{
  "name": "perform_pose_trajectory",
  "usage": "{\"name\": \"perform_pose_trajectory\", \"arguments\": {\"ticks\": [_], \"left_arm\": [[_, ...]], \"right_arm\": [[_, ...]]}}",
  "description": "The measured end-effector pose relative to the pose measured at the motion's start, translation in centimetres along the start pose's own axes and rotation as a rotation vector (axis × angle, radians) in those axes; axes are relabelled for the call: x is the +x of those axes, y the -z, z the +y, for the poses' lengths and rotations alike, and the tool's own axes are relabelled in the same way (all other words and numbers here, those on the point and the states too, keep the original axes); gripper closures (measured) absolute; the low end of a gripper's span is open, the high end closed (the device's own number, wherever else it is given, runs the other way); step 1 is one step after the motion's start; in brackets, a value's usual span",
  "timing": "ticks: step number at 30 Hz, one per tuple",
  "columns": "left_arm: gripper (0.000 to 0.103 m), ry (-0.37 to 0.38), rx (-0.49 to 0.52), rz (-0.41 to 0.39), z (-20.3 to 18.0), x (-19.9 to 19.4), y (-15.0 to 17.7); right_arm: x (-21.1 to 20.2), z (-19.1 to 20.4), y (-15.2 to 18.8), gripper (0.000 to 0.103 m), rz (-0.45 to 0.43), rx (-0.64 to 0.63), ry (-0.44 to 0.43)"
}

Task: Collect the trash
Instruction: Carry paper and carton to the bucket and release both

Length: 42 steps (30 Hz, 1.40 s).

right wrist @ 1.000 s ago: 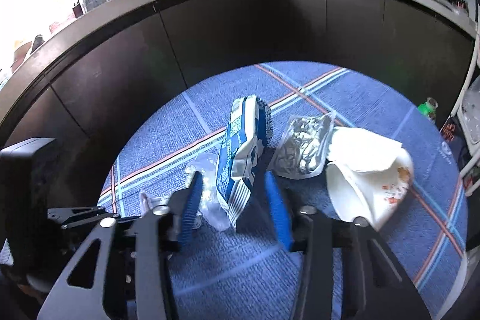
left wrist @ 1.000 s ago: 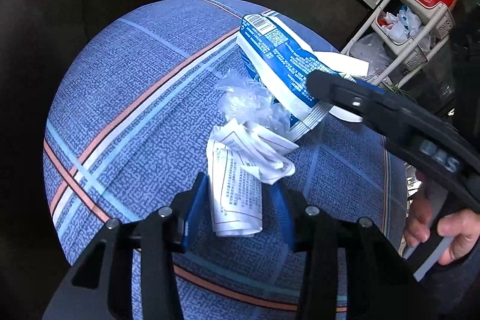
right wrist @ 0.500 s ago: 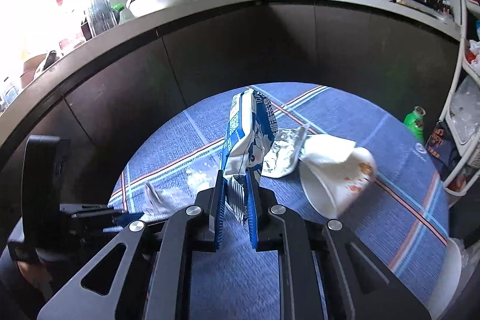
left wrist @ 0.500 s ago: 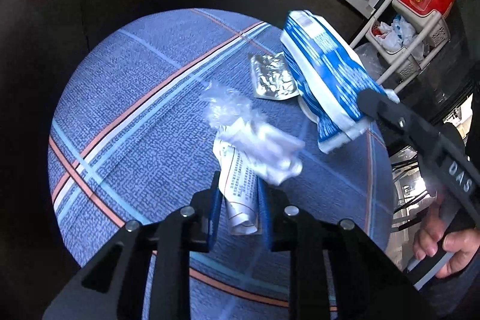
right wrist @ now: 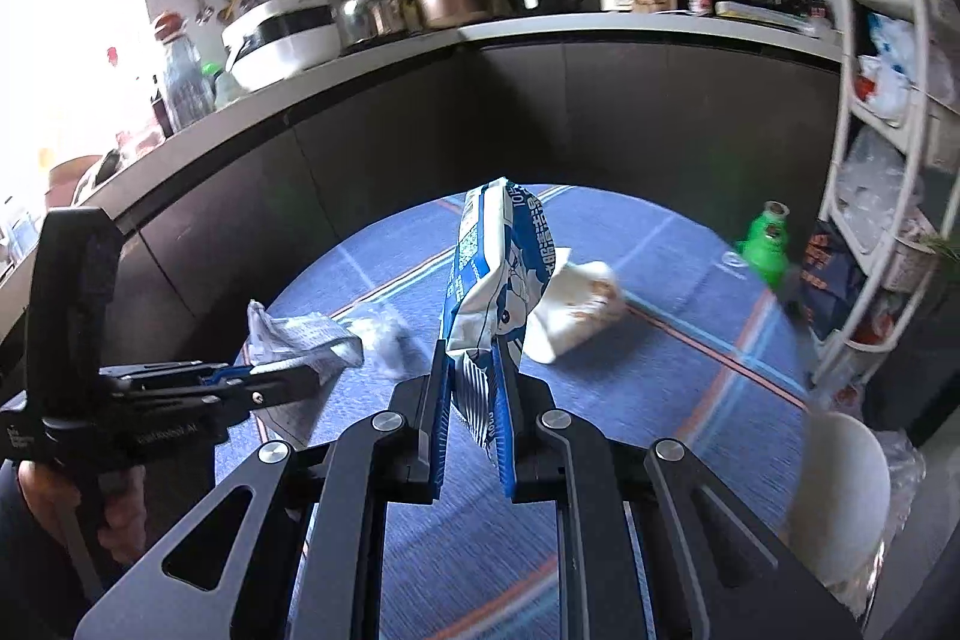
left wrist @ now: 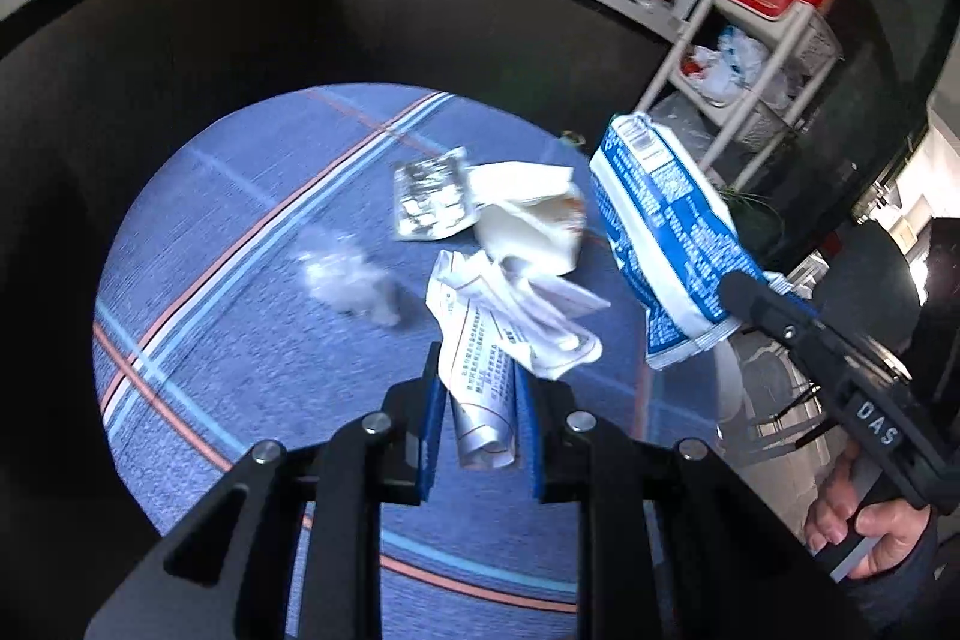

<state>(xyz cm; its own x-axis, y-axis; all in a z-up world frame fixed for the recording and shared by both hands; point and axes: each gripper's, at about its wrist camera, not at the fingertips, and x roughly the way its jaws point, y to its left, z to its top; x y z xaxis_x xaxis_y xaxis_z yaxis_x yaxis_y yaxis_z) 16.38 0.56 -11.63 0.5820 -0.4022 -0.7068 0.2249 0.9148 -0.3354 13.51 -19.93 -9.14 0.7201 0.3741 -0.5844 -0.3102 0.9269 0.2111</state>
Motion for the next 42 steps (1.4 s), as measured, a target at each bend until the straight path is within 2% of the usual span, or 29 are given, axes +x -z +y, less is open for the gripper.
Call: {"name": "perform_pose_trajectory", "arguments": {"ticks": [11, 25, 33, 42], "left_arm": [[0.081, 0.099, 0.138, 0.020, -8.3, 1.0, -0.5], [0.081, 0.215, 0.301, 0.097, -18.7, 6.0, -1.2], [0.081, 0.256, 0.372, 0.162, -23.5, 9.9, -1.0], [0.081, 0.270, 0.437, 0.267, -28.0, 16.1, -0.2]], "right_arm": [[-4.7, -5.5, 2.3, 0.091, -0.053, 0.102, 0.089], [-9.0, -14.6, 5.9, 0.091, -0.103, 0.285, 0.223], [-9.9, -19.8, 8.8, 0.091, -0.094, 0.398, 0.280], [-7.8, -24.8, 11.9, 0.091, -0.033, 0.478, 0.312]]}}
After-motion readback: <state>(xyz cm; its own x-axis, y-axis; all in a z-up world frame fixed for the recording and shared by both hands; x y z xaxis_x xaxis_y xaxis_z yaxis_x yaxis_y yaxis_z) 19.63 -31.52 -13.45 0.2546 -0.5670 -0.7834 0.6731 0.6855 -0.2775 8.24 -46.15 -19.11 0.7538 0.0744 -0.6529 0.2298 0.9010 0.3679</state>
